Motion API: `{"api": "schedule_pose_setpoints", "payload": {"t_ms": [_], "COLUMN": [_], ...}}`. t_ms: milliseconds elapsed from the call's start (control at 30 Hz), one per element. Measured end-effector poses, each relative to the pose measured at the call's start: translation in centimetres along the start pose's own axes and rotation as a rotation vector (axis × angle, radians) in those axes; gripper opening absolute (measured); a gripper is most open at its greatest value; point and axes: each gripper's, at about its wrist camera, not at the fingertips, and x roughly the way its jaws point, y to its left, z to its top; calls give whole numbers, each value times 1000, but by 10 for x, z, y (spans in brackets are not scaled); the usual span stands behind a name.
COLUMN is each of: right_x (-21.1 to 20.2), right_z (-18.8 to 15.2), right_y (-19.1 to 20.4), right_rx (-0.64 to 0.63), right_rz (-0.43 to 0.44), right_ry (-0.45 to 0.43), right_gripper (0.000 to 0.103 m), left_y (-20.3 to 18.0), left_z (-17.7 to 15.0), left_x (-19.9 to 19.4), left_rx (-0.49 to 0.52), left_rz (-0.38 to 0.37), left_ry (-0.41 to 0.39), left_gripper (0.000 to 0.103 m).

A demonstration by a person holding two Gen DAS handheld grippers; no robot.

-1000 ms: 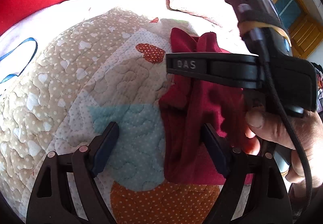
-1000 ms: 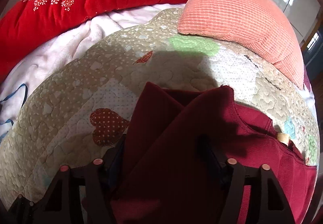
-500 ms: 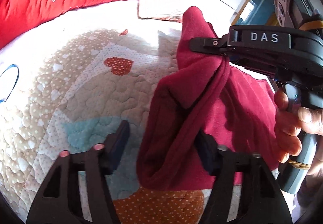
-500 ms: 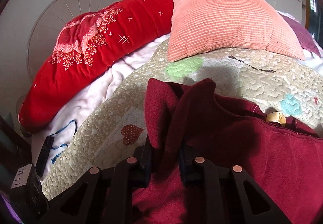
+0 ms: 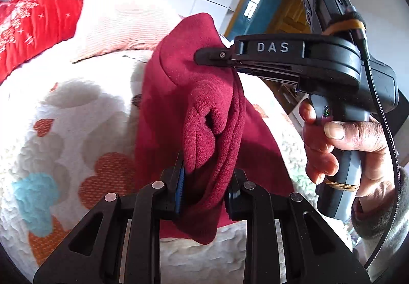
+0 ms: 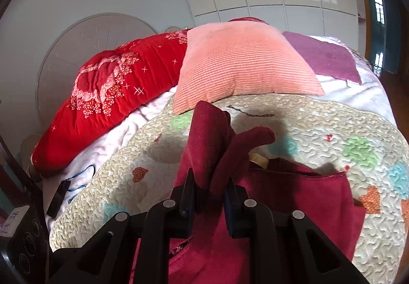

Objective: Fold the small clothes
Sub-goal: 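Grasp the folded edge with the left gripper and lift it over the stack, then lay the folded half onto the sweatshirt and open the left gripper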

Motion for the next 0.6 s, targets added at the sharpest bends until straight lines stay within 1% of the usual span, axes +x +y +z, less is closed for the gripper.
{"api": "schedule_pose_setpoints", "payload": {"t_ms": [100, 133, 233, 267, 333, 367, 400, 467, 500, 533, 567, 600], "right_x": [-17, -20, -17, -11, -5, -6, -9, -13, -12, -10, -8, -4], "right_z": [-13, -18, -36, -43, -56, -62, -65, -67, -66, -65, -64, -63], "right_y": [-41, -54, -84, -93, -114, -124, -132, -143, -145, -145, -142, -140], "right_rx": [52, 66, 80, 96, 170, 220, 268, 330, 343, 351, 355, 354], "right_rz": [-51, -80, -195, -203, -180, -152, -112, -21, 5, 16, 27, 37], "right_ry": [-2, 1, 37, 60, 88, 71, 49, 25, 27, 31, 32, 33], "right_gripper": [17, 17, 15, 15, 15, 16, 19, 26, 32, 37, 42, 43], "left_y": [-36, -44, -69, -75, -84, -86, -85, -79, -74, -70, -64, -57], "left_z": [-2, -4, -13, -16, -22, -23, -21, -15, -12, -9, -5, -1], "left_x": [28, 37, 69, 78, 91, 91, 88, 77, 70, 62, 55, 51], "left_rx": [55, 65, 95, 109, 148, 161, 166, 147, 128, 117, 114, 116], "left_rz": [-25, -31, -35, -24, 14, 25, 18, -29, -48, -58, -62, -50], "left_ry": [48, 68, 139, 159, 188, 189, 192, 216, 222, 217, 201, 180], "left_gripper": [24, 24, 24, 24, 24, 24, 24, 24, 24, 27, 33, 38]}}
